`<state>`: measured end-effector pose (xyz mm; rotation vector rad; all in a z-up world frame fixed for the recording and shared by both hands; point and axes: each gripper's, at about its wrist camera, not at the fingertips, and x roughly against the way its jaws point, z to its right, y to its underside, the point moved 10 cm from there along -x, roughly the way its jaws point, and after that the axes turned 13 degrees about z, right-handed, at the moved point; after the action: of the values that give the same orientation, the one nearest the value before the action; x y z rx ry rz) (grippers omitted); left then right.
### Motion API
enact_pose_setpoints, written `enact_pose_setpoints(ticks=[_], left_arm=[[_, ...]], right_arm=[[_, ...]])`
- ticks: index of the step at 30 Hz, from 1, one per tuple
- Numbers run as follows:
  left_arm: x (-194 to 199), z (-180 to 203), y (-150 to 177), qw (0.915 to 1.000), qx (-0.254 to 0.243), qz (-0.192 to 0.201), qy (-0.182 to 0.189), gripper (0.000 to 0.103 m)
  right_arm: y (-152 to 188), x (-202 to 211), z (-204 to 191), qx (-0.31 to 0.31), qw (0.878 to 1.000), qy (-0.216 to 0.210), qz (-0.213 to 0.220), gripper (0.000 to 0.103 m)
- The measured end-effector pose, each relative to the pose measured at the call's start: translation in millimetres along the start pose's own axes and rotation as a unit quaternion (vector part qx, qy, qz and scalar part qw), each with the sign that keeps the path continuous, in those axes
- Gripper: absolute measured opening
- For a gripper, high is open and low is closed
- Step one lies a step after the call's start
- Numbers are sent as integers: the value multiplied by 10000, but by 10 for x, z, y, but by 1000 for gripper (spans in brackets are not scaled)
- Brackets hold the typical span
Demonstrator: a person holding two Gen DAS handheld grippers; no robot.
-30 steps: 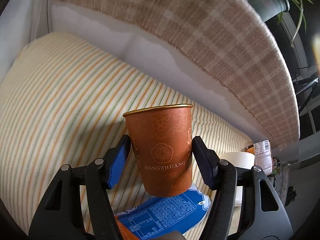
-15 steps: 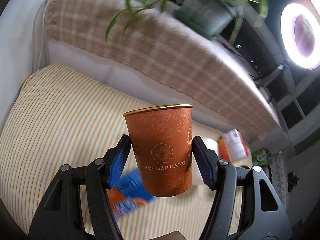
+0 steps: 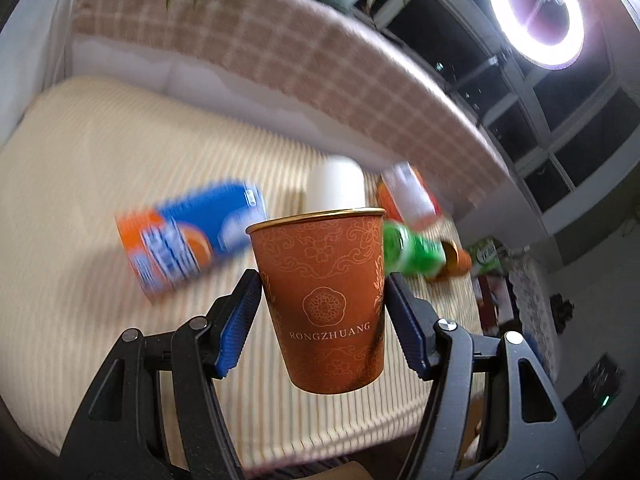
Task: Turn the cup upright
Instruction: 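Lift the orange cup with the left tool and rotate it upright, then bring the right tool to the upright orange cup and close on it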
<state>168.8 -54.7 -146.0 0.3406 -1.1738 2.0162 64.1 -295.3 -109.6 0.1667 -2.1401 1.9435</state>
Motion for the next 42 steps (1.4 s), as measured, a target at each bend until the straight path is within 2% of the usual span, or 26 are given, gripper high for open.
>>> enact_pose_setpoints(ticks=[3, 8, 13, 18, 24, 26, 30, 42], left_arm=[[-34, 108, 316, 9997, 71, -207, 116, 65], [-163, 200, 618, 9990, -12, -435, 88, 65], [-318, 231, 827, 9975, -160, -691, 5, 65], [-377, 250, 909, 9964, -381, -755, -83, 65], [-328, 238, 836, 9946, -853, -521, -284, 68], [-298, 229, 805, 9941, -938, -448, -315, 78], [-204, 209, 738, 9920, -1165, -264, -398, 78], [281, 40, 585, 9819, -1653, 323, -860, 78]], right_arm=[[20, 4, 27, -92, 9999, -11, -42, 81], [71, -8, 26, -136, 9998, -68, -150, 81], [165, -51, 29, -244, 9990, -144, -342, 81], [232, -100, 41, -366, 9977, -205, -523, 81], [287, -153, -10, -373, 9965, -309, -684, 81], [298, -178, -39, -400, 9958, -369, -731, 81], [345, -244, -123, -451, 9935, -543, -895, 81], [531, -545, -531, -828, 9690, -1535, -1747, 81]])
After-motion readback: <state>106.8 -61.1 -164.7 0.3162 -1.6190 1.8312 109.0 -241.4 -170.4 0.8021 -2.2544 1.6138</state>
